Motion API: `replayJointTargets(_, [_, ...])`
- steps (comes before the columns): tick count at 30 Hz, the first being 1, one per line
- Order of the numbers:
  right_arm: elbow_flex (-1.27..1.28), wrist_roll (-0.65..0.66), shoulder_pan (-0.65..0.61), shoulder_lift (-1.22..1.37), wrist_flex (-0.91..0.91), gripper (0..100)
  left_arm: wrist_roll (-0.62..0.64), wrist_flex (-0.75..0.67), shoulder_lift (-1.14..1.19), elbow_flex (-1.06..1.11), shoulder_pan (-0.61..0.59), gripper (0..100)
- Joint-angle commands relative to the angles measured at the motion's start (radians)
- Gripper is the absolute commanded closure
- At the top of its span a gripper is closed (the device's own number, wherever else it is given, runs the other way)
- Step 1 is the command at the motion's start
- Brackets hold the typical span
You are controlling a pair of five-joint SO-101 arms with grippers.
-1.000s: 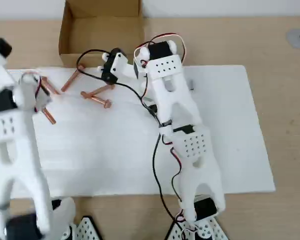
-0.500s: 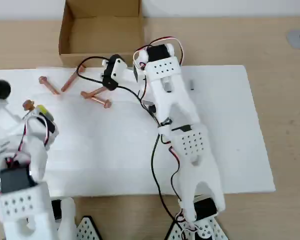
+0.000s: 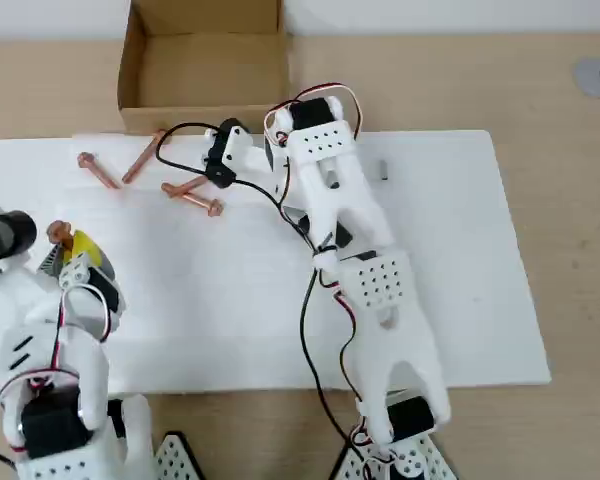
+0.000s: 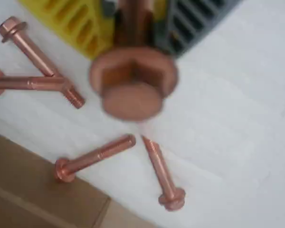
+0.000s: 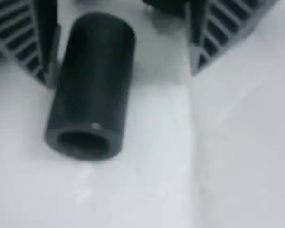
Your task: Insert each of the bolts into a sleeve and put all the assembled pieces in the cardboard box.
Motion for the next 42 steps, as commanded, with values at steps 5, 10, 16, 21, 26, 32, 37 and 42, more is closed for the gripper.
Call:
replayJointTargets(5, [-0.036, 0.071, -0.013, 0.002, 0.055, 77.4, -0.008, 0.026, -0.088, 0.000, 0.002, 99])
replayJointTargets(10, [-0.038, 0.072, -0.010, -0.002, 0.060, 90.5, -0.009, 0.026, -0.091, 0.000, 0.003, 99])
replayJointTargets(16, [-0.038, 0.072, -0.010, -0.004, 0.060, 98.8, -0.098, 0.029, -0.091, 0.000, 0.003, 99])
replayJointTargets(21, [-0.039, 0.068, -0.010, -0.005, 0.061, 98.8, -0.124, 0.075, -0.091, -0.009, 0.003, 99])
replayJointTargets(26, [-0.111, 0.026, -0.001, -0.081, 0.063, 98.8, -0.124, 0.084, -0.091, -0.021, 0.006, 99])
replayJointTargets(32, [-0.166, -0.051, 0.002, -0.326, 0.063, 98.8, -0.126, 0.081, -0.091, -0.129, 0.012, 99])
replayJointTargets(37, [-0.133, -0.081, -0.002, -0.555, 0.063, 98.8, -0.126, 0.083, -0.091, -0.164, 0.012, 99])
replayJointTargets(42, [0.085, -0.133, -0.005, -0.837, 0.064, 98.8, -0.126, 0.081, -0.091, -0.192, 0.012, 99])
